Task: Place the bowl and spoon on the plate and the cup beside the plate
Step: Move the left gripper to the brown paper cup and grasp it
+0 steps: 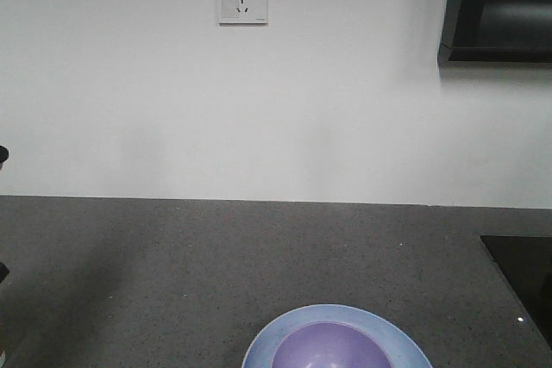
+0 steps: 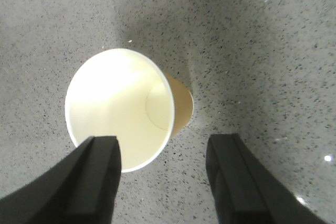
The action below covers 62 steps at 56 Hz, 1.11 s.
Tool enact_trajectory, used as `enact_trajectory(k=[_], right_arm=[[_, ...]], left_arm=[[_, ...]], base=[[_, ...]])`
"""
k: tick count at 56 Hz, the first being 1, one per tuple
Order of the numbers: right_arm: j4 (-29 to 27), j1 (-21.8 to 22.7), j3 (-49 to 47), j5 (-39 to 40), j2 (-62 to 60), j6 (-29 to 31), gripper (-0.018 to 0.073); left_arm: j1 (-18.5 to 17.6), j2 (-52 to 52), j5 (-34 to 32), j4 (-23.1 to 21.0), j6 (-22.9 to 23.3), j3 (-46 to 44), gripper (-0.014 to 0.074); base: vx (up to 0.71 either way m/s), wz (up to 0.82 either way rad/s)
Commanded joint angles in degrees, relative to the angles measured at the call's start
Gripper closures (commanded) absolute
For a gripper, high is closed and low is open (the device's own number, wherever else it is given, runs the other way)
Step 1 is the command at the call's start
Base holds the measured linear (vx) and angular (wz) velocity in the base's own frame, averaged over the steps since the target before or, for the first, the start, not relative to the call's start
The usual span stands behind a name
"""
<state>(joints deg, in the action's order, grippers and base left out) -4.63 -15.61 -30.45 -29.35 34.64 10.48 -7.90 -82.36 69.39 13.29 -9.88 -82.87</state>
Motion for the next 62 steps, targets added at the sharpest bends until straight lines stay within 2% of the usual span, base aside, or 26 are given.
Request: enact_trajectory(k=[1, 8, 19, 39, 43, 47, 58, 62], right_arm=[[0.16, 0.02, -1.72, 4.49, -0.01, 0.14, 0.0568], [0.16, 0.02, -1.72, 4.49, -0.01, 0.14, 0.0568], [0.02, 0.02, -1.72, 4.39, -0.01, 0.14, 0.0568], [0.02, 0.02, -1.72, 3.7, -0.01, 0.14, 0.0568], [0.02, 0.02, -1.72, 3.61, -0.01, 0.14, 0.0568], [0.02, 0.02, -1.72, 3.61, -0.01, 0.14, 0.0568], [0.02, 0.02, -1.72, 3.61, -0.01, 0.14, 0.0568], [0.02, 0.02, -1.72, 3.61, -0.01, 0.14, 0.0568]], left_arm=[[0.22, 1.72, -4.72, 0.78, -0.76, 0.07, 0.0105], [0.22, 1.3, -7.39, 0.71, -2.54, 1.81, 0.0105], [0.22, -1.79, -8.08, 0.77, -3.27, 1.87, 0.0105], [0.22, -8.14, -9.14, 1.22, -3.05, 1.87, 0.0124], [0.22, -8.7, -9.14, 1.22, -3.05, 1.87, 0.0166], [0.22, -9.14, -9.14, 1.22, -3.05, 1.87, 0.0246], [0.22, -9.31, -9.53, 1.27, -3.1, 1.87, 0.0596], [0.22, -9.11, -8.91, 1.18, -3.16, 1.87, 0.0605]], base=[[0.0, 0.0], [0.0, 0.0], [0.0, 0.0], [0.0, 0.0], [0.0, 0.0], [0.0, 0.0], [0.0, 0.0], [0.0, 0.0]])
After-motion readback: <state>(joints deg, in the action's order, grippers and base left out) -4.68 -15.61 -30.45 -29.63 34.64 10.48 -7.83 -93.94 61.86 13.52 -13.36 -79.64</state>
